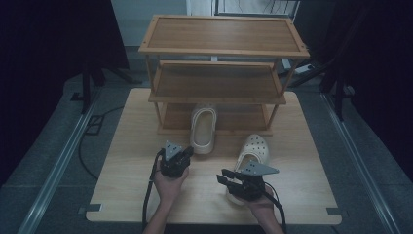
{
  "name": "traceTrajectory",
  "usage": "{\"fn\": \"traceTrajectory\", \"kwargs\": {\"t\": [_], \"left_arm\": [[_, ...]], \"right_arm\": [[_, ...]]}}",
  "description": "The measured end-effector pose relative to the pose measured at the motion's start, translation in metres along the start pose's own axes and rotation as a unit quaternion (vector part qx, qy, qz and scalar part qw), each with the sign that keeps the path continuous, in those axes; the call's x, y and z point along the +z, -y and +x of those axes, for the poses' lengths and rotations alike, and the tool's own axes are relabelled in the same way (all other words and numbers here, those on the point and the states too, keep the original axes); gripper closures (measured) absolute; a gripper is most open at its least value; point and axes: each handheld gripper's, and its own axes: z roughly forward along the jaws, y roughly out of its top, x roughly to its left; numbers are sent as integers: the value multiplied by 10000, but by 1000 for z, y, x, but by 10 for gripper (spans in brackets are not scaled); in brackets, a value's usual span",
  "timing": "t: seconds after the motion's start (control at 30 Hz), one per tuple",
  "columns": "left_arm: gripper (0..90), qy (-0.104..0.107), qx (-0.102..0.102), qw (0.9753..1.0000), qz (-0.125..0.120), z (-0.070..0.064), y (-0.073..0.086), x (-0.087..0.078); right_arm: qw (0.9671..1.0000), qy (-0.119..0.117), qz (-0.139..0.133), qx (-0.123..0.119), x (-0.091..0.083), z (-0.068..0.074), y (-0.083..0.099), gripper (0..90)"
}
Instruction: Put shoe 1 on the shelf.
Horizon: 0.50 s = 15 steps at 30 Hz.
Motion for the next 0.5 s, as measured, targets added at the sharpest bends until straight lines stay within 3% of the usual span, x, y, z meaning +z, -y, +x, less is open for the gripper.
{"fn": "traceTrajectory", "kwargs": {"t": [0.5], "left_arm": [[884,-53,263,9980,568,-13,11,32]], "right_arm": [[10000,15,6,8,-1,-1,1,669]]}}
